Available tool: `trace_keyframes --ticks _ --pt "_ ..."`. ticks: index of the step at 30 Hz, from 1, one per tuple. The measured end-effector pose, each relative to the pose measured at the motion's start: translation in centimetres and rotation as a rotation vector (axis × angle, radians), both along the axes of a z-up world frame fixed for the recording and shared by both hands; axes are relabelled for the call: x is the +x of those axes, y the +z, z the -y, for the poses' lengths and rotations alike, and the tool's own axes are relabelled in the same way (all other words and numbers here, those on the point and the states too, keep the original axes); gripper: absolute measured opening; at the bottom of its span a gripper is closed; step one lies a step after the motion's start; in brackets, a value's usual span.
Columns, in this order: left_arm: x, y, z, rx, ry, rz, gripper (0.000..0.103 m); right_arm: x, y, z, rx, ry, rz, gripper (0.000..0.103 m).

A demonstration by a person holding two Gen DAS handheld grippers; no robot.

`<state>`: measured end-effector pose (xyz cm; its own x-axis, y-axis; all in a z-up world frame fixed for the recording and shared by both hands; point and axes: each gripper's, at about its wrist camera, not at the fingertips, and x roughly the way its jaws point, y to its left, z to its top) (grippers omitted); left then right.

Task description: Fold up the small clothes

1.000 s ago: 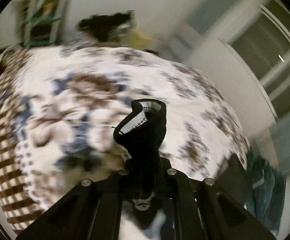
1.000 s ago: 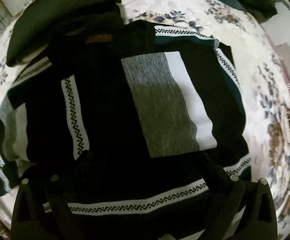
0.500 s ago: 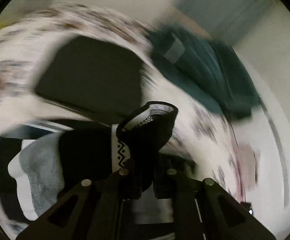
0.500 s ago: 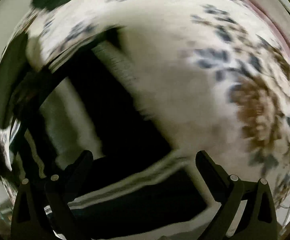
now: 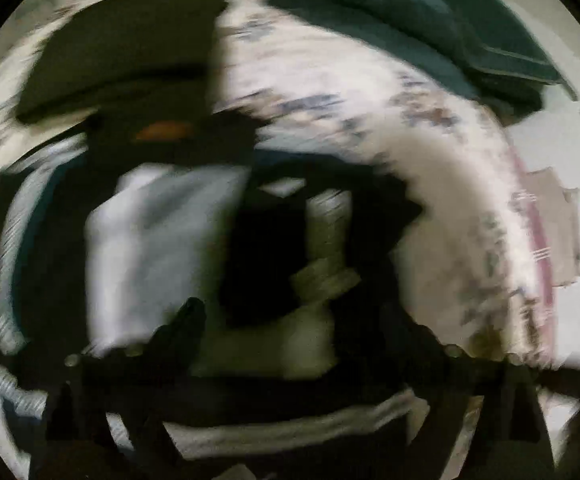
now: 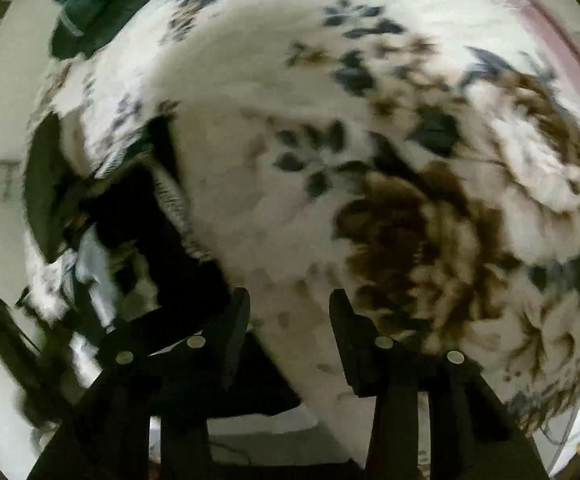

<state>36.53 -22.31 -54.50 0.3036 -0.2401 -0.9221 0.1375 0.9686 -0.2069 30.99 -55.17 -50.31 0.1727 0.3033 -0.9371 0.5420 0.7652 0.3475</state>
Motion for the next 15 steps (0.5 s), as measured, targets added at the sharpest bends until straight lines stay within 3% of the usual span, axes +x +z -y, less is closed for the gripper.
trace_keyframes --ticks 2,5,7,8,12,13,14,15 --pt "-2.1 -1.4 -3.1 0.086 0.030 -0.040 0.090 1.5 0.1 -0.6 0.061 0.025 0.031 0.049" --pt "-5.6 -4.1 -7.9 0.231 0.091 -0.089 0.090 4.7 0.2 -2.1 0.137 0.050 0.085 0.068" --pt "-7.1 -6.1 -10.8 0.263 0.149 -0.143 0.090 7.2 -0.4 -3.3 0.158 0.068 0.107 0.069" --pt "-7.6 -7.1 -12.2 0.267 0.187 -0.170 0.090 8.8 -1.1 -4.3 0.152 0.083 0.102 0.069" --pt "-7.7 -8.7 -15.1 0.152 0.264 -0.173 0.103 14.1 -4.2 -8.2 0.156 0.155 0.059 0.069" --pt "-7.5 -9.1 -15.1 0.151 0.274 -0.174 0.103 14.7 -4.6 -8.9 0.149 0.176 0.052 0.064" --pt "-7.2 -9.3 -15.0 0.160 0.276 -0.175 0.103 15.4 -4.9 -10.0 0.134 0.207 0.066 0.052" --pt "-7.0 -9.7 -14.7 0.178 0.276 -0.173 0.103 15.7 -4.9 -10.8 0.120 0.227 0.072 0.010"
